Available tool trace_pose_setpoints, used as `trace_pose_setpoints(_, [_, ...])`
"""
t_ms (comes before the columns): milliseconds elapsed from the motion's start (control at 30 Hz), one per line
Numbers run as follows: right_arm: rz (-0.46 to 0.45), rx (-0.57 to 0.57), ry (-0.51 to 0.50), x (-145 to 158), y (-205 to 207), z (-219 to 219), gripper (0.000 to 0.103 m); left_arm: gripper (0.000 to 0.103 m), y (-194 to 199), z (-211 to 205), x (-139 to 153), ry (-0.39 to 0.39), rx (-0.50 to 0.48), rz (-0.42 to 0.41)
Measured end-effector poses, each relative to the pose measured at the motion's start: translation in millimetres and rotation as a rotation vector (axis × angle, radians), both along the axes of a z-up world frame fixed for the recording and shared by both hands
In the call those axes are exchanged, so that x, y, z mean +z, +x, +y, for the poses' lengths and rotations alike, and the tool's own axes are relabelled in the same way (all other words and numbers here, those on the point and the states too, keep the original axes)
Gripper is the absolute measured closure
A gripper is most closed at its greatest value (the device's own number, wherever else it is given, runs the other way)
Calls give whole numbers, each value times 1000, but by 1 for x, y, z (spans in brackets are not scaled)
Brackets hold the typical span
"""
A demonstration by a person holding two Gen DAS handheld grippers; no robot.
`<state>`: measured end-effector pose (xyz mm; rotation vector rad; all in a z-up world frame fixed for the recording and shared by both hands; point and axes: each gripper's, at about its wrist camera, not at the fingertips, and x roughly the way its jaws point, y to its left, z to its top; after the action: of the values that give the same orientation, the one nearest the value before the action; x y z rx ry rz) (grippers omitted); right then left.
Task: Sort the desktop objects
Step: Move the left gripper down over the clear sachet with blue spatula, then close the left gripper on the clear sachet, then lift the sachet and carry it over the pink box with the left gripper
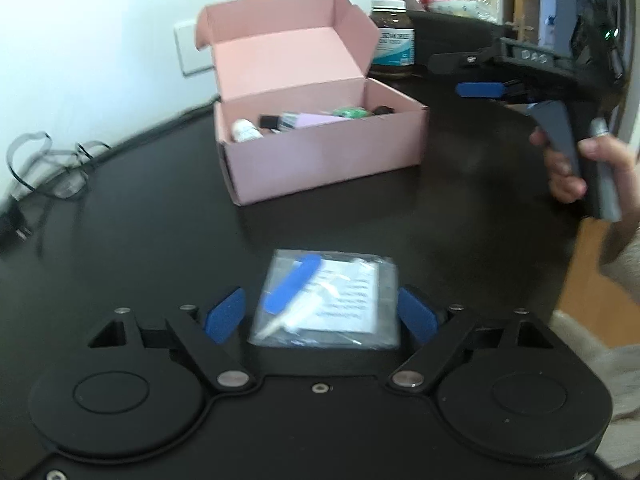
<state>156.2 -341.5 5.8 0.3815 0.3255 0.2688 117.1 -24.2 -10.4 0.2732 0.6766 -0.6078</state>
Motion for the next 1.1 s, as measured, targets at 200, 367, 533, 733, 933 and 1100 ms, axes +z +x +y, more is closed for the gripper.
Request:
trace_pose_setpoints(200, [1, -2, -1, 0, 0, 0, 1, 31, -2, -5, 0, -17, -31, 13])
trace_pose_setpoints(367, [-3, -6, 6, 0, -1, -1, 1, 53, -5, -12, 1, -9, -56, -17])
trace_pose_setpoints(533, [-3, -3, 4, 0, -1, 0, 1, 54, -7, -16, 0, -4, -56, -42])
trace_pose_setpoints(733, [-2, -1, 7, -1, -1, -1, 1, 54, -5, -15, 5, -11, -16, -116])
trace_pose_setpoints(933, [-1, 1, 8, -1, 0, -1, 1, 54, 9, -14, 17, -21, 25, -159])
trace_pose_setpoints(1100, [0, 1, 10, -1, 0, -2, 1, 53, 24, -16, 36, -36, 45, -210])
